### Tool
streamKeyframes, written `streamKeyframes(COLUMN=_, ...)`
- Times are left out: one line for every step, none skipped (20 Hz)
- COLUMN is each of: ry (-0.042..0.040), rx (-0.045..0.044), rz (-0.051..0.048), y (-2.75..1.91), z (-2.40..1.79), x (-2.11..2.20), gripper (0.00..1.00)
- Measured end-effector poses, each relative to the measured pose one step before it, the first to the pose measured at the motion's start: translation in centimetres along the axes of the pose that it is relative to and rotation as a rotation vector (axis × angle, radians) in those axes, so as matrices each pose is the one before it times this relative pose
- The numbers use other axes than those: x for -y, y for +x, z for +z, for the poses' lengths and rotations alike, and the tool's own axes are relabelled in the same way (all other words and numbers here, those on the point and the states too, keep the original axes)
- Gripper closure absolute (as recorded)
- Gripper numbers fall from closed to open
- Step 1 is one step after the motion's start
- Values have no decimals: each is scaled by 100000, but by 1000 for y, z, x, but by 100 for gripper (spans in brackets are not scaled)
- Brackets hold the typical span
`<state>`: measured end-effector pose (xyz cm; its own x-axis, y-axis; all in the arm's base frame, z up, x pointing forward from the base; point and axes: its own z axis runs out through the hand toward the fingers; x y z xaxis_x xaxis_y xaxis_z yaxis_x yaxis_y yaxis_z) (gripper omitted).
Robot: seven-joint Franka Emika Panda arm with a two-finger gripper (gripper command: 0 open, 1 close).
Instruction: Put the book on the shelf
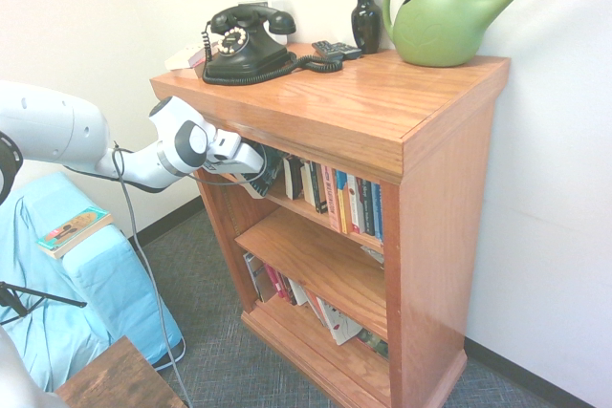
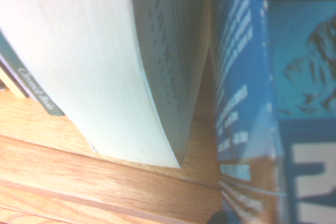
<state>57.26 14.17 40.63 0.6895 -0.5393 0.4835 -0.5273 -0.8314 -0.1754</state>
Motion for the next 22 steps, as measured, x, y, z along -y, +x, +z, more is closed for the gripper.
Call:
streamKeyframes(ry=90, rx=-12, rz=211, y=0, z=-1, x=10, gripper=0)
streamKeyframes(ry=120, rx=-12, rz=169, y=-3, z=5, x=13, gripper=0)
streamKeyframes(ry=152, rx=31, rz=14, y=-14, z=42, x=12, gripper=0)
streamKeyframes(ry=114, rx=84, rz=-5, y=-20, z=83, x=13, gripper=0)
streamKeyframes(ry=100, rx=1, rz=90, y=3, z=24, x=15, gripper=0)
streamKeyframes(ry=-15, rx=1, rz=33, y=17, z=13, x=-6, gripper=0)
streamKeyframes(ry=-40, rx=37, rz=8, y=-4, z=25, x=-9, gripper=0)
streamKeyframes(ry=-256, rx=281, rz=73, y=-3, z=233, x=-67, gripper=0)
streamKeyframes(ry=-8, rx=113, rz=239, y=23, z=116, x=36, gripper=0)
streamKeyframes(ry=9, rx=-74, rz=86, y=67, z=-11, x=-14, gripper=0)
streamKeyframes(ry=-1, rx=8, rz=143, y=-8, z=-2, x=4, gripper=0)
streamKeyframes(ry=17, rx=-27, rz=7, y=8, z=-17, x=3, gripper=0)
streamKeyframes(ry=2, rx=-10, rz=15, y=4, z=-5, x=-2, gripper=0)
streamKeyframes(ry=16, rx=-26, rz=13, y=8, z=-16, x=1, gripper=0)
streamKeyframes(ry=11, rx=-12, rz=59, y=-1, z=-24, x=-8, gripper=0)
streamKeyframes(ry=34, rx=34, rz=112, y=-6, z=-40, x=-10, gripper=0)
streamKeyframes(ry=46, rx=166, rz=271, y=5, z=-31, x=-8, gripper=0)
streamKeyframes(ry=43, rx=417, rz=403, y=9, z=-42, x=-21, gripper=0)
streamKeyframes(ry=133, rx=649, rz=240, y=-11, z=-55, x=-22, gripper=0)
streamKeyframes(ry=158, rx=814, rz=-172, y=-27, z=-7, x=-18, gripper=0)
streamKeyframes(ry=106, rx=719, rz=-216, y=-7, z=13, x=-50, gripper=0)
streamKeyframes(ry=72, rx=616, rz=-299, y=0, z=11, x=-83, gripper=0)
